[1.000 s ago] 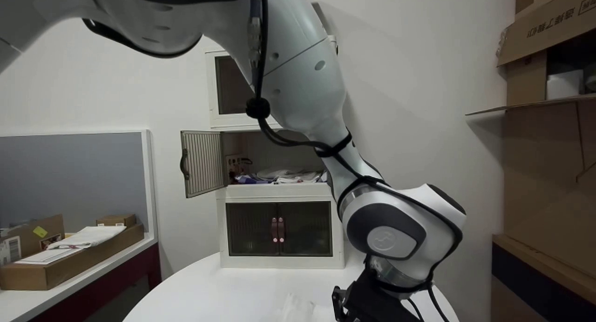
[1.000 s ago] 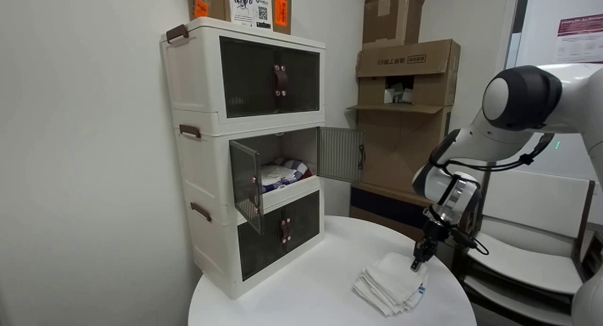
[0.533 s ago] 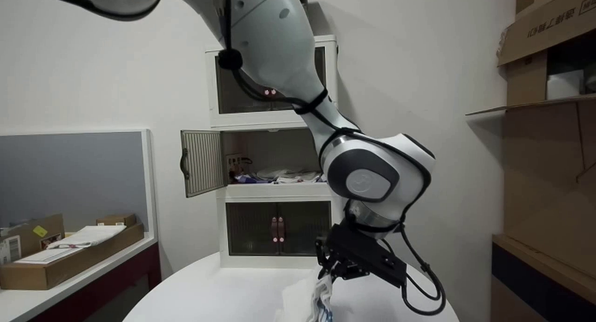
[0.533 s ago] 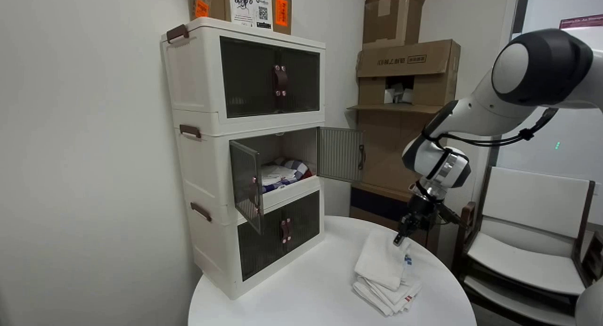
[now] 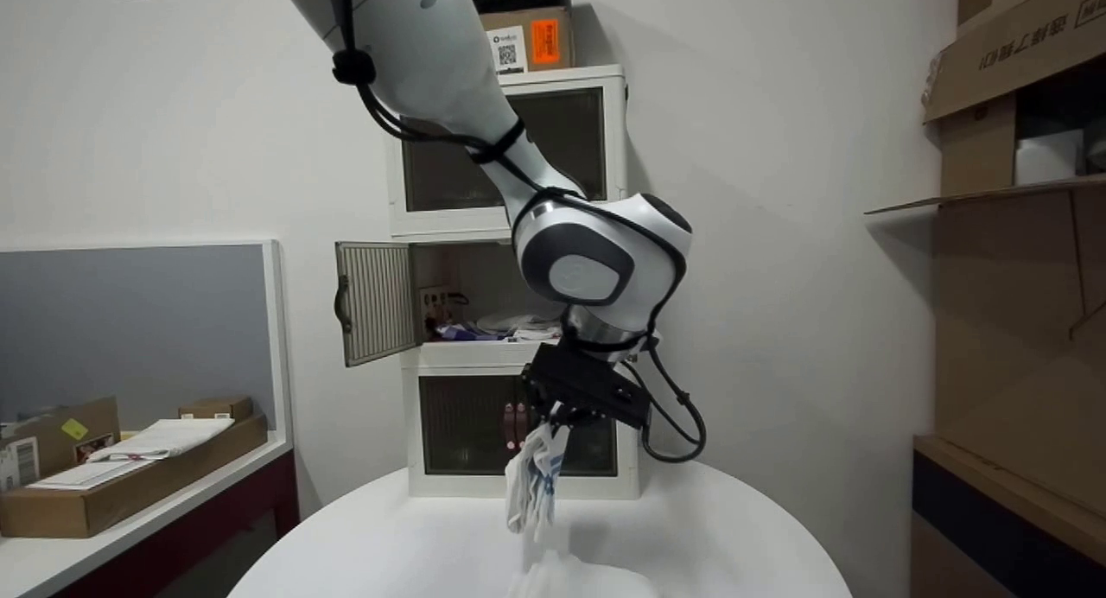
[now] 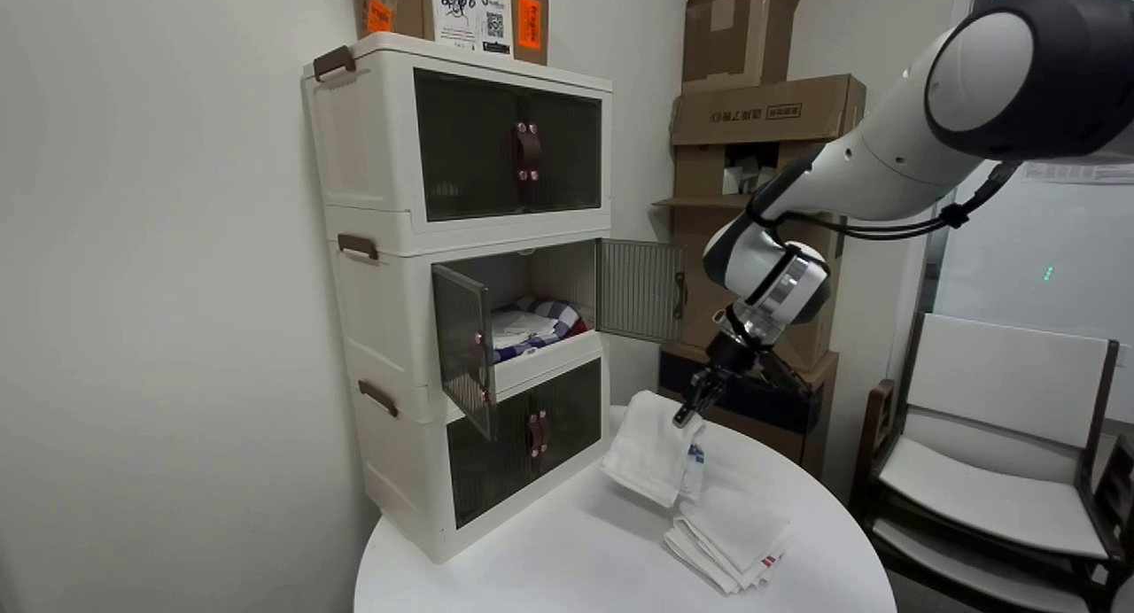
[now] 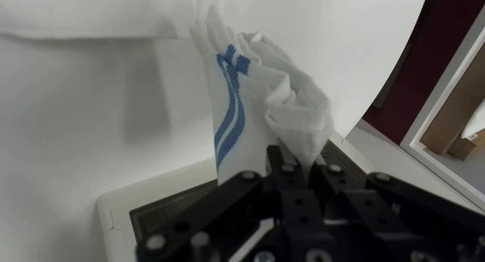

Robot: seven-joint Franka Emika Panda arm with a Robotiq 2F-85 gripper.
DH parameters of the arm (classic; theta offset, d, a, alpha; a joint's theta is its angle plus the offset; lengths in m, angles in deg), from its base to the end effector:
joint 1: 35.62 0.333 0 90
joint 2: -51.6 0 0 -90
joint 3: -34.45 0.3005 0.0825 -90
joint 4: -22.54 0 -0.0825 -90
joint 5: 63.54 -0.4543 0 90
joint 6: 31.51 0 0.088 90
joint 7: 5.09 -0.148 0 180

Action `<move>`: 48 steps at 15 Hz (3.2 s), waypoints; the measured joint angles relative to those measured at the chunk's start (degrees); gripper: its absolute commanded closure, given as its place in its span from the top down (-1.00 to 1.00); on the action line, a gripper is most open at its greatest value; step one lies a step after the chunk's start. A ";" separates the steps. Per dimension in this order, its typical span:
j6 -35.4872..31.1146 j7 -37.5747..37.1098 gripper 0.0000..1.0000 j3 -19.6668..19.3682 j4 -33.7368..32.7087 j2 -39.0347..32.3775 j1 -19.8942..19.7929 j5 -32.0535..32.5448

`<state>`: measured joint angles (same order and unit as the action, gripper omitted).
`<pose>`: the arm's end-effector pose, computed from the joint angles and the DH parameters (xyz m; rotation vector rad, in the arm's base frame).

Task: Put the white and blue towel inside the open cabinet

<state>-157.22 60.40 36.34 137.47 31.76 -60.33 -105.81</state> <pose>0.6048 -0.2038 0.1796 -2.5805 -0.3268 -0.3857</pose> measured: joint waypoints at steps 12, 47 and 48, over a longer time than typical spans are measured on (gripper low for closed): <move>-20.37 0.21 -0.96 1.18 -0.88 3.85 13.33 -17.20; -1.79 13.47 -0.96 -0.35 -30.82 -16.87 18.85 -46.22; -1.79 13.35 -0.96 -0.26 -31.94 -17.71 19.10 -46.22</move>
<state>-159.01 73.75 36.08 105.54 14.05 -41.23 -152.03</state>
